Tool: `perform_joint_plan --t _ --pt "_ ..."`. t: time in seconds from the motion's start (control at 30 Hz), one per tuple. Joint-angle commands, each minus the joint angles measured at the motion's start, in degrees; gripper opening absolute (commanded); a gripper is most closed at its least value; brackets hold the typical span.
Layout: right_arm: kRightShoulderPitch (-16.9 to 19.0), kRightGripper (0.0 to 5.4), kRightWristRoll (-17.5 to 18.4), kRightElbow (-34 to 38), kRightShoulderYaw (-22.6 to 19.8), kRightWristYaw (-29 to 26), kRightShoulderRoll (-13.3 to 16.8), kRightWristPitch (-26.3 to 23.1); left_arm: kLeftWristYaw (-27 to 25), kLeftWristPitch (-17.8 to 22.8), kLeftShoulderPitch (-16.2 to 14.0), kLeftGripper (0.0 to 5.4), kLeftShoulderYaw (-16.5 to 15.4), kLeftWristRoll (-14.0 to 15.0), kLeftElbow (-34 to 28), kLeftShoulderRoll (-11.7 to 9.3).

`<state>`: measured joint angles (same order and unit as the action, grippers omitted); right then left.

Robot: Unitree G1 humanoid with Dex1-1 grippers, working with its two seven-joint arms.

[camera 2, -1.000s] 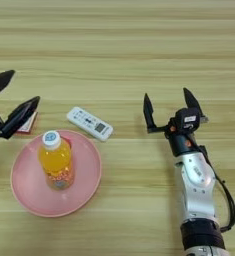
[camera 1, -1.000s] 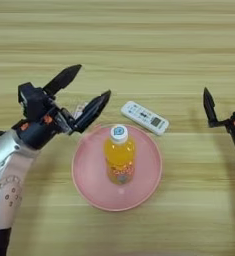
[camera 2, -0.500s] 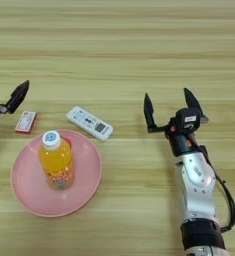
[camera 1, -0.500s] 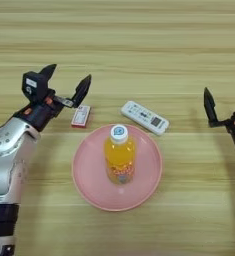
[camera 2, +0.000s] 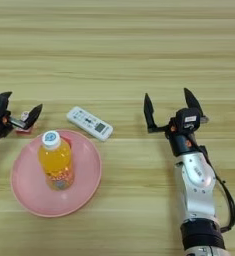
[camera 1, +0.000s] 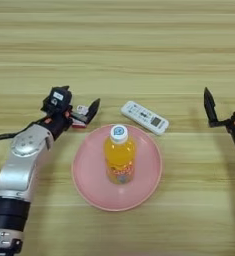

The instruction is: Move the objects on the table

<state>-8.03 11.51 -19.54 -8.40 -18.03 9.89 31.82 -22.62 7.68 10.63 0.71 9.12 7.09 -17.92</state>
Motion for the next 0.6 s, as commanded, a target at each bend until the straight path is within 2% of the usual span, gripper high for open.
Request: perform_joint_plan --t 0.03,0.43,0.6 --pt "-0.23 5.40 0.49 0.36 -0.08 -0.16 -0.17 -0.67 0.80 0.98 1.39 5.39 0.24 -1.58 1.61 0.29" --pt "-0.11 5.40 0.87 0.50 -0.11 -0.30 -0.14 -0.80 3.06 2.23 1.94 5.39 -0.37 -4.38 4.21 0.10" --pt "0.01 5.40 1.04 0.68 -0.15 -0.34 -0.03 -0.86 3.03 3.00 1.74 5.39 0.36 -5.79 4.97 -0.32"
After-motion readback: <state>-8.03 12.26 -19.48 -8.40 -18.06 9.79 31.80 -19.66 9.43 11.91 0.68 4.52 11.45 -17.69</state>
